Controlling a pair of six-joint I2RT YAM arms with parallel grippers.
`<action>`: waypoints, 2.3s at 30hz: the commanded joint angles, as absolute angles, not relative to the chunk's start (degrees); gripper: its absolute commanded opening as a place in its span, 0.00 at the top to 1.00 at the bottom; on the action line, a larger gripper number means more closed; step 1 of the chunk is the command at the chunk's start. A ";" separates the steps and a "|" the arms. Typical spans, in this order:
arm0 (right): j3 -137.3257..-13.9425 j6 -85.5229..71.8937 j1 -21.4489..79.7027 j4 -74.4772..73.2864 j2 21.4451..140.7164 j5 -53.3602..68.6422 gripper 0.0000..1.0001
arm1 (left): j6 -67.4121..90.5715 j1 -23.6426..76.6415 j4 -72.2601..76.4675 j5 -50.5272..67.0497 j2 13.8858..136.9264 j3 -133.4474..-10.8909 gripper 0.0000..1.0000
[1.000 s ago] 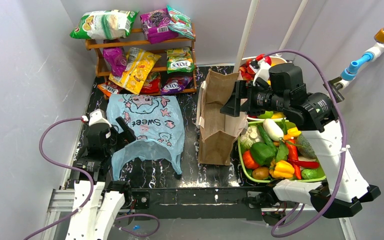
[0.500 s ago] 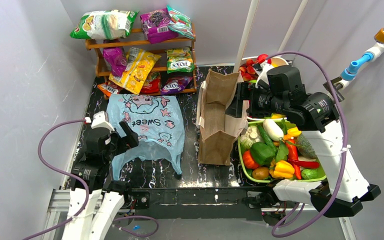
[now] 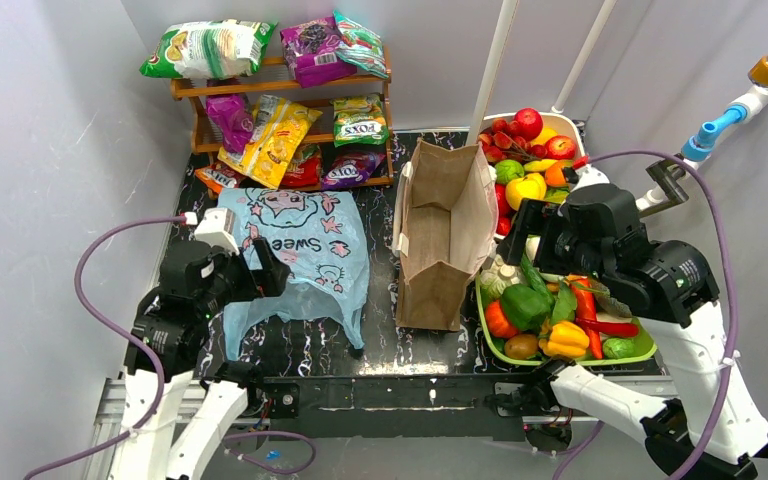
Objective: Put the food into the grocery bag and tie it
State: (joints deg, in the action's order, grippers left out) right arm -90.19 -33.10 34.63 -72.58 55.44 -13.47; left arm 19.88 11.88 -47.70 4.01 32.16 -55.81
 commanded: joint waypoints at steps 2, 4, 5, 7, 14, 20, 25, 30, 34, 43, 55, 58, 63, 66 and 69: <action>-86.49 -37.69 34.85 -71.86 54.58 -18.71 0.02 | 10.12 14.65 -52.65 9.13 37.28 -59.10 0.03; -85.60 -39.40 34.88 -72.83 54.54 -19.62 0.02 | 8.62 19.21 -53.10 5.93 39.75 -60.03 0.06; -85.14 -40.27 34.89 -73.21 54.44 -19.77 0.02 | 8.05 22.37 -53.74 2.48 41.06 -60.62 0.07; -83.96 -40.82 34.79 -73.47 53.93 -19.27 0.02 | 5.83 26.72 -54.70 -3.15 43.72 -61.38 0.08; -79.48 -41.76 34.88 -71.94 50.94 -16.30 0.02 | -4.32 41.51 -52.97 -17.44 46.27 -58.80 0.02; -78.23 -41.83 34.83 -71.73 49.11 -15.11 0.02 | -15.59 45.98 -49.13 -22.22 45.62 -52.96 0.02; -78.31 -41.87 34.84 -71.10 47.53 -15.04 0.02 | -23.54 48.30 -47.85 -29.76 49.71 -46.58 0.07; -79.35 -41.85 34.93 -69.83 47.39 -13.93 0.02 | -27.62 49.18 -41.42 -35.04 50.99 -44.24 0.26; -79.32 -41.67 34.88 -69.34 47.49 -12.50 0.02 | -31.33 49.66 -36.96 -40.18 53.17 -43.09 0.37; -78.20 -41.86 34.83 -68.48 46.08 -10.21 0.02 | -33.44 49.92 -30.90 -44.12 56.39 -46.11 0.71; -79.34 -41.17 34.84 -67.52 44.87 -9.91 0.02 | -4.54 49.92 -58.93 -48.36 71.85 -79.81 1.00; -80.10 -40.68 34.86 -67.62 45.20 -9.80 0.02 | 2.52 49.97 -65.65 -47.34 74.42 -87.44 1.00; -81.10 -40.43 34.87 -67.73 45.25 -9.84 0.02 | 14.26 48.72 -76.50 -43.82 78.61 -101.56 1.00; -81.66 -39.96 34.88 -67.40 45.17 -9.22 0.02 | 19.39 44.81 -80.93 -36.47 80.34 -109.35 1.00; -82.30 -39.21 34.81 -66.72 45.12 -7.43 0.02 | 23.05 40.09 -84.42 -28.31 81.71 -113.86 1.00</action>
State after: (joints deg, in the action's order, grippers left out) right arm -79.57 -40.82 34.63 -69.71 45.36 -9.56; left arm 13.85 44.97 -74.74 -38.04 81.12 -108.40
